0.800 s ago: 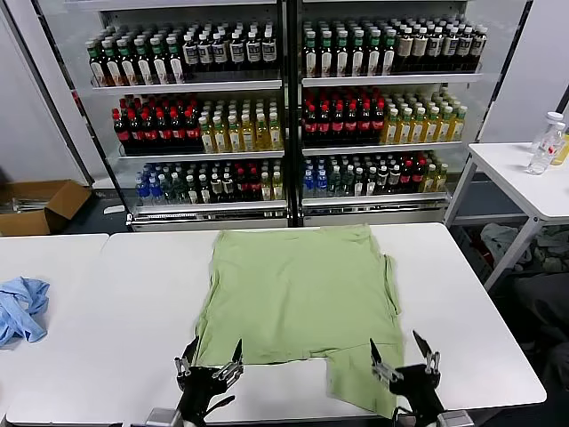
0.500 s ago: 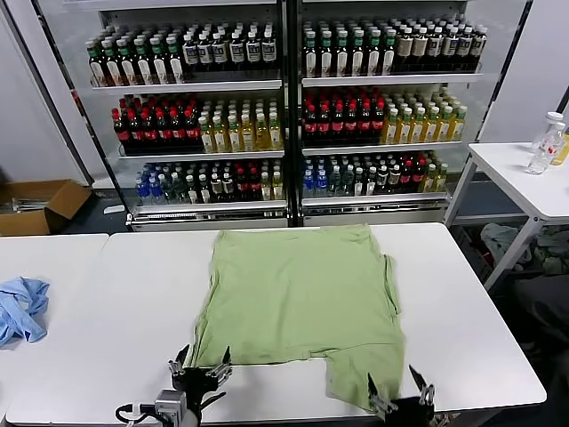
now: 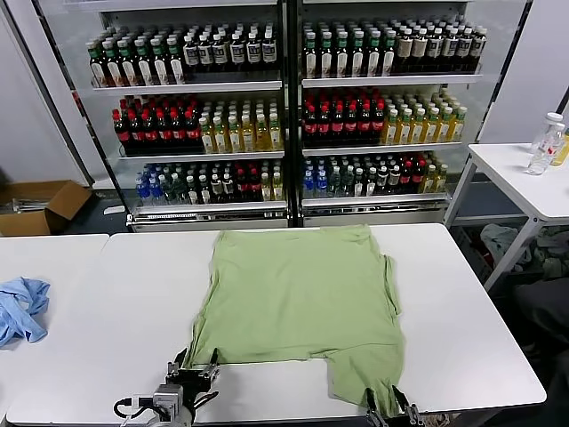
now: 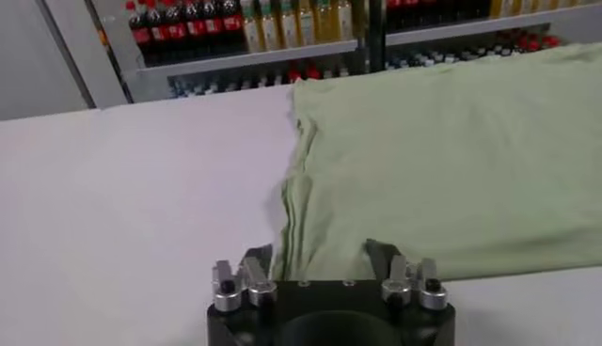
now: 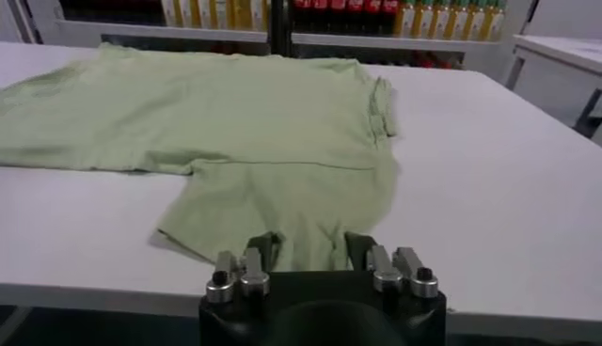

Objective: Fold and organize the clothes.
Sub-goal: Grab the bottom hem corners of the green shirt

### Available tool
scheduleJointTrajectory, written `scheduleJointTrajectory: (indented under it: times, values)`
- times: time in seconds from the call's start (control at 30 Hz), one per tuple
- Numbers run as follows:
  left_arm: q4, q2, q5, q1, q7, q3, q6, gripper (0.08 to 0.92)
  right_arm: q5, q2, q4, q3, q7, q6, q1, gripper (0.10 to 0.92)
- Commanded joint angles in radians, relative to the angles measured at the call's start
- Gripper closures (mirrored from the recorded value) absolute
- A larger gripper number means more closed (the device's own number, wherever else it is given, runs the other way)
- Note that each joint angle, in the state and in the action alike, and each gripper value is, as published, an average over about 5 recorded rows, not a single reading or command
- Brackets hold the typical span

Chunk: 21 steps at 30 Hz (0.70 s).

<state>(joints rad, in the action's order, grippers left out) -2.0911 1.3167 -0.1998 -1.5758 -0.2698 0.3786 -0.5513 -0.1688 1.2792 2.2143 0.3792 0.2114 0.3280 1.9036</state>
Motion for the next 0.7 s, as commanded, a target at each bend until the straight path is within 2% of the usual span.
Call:
scheduleJointTrajectory:
  times: [0.03,0.23,0.33,0.5,0.7]
  values:
    - [0.008,-0.006,-0.055,0.007,0.002,0.001,-0.026,0.501,-0.027,0.003,-0.016,-0.015,0.003,-0.005,0.011,0.671]
    - [0.009,-0.015,-0.088,0.011,0.02,0.004,-0.012,0.674,-0.038,0.004,0.002,0.007,-0.011,-0.062,0.003,0.843]
    - [0.001,-0.024,-0.098,0.014,0.02,0.011,0.0,0.761,-0.045,-0.005,0.022,0.037,-0.022,-0.089,-0.007,0.902]
    - [-0.057,-0.036,-0.13,0.002,0.015,0.025,0.009,0.88,-0.067,-0.026,0.059,0.09,-0.037,-0.126,-0.034,0.911]
    - [-0.131,-0.076,-0.255,0.002,0.033,0.063,0.059,0.914,-0.11,-0.078,0.097,0.157,-0.052,-0.158,-0.093,0.911]
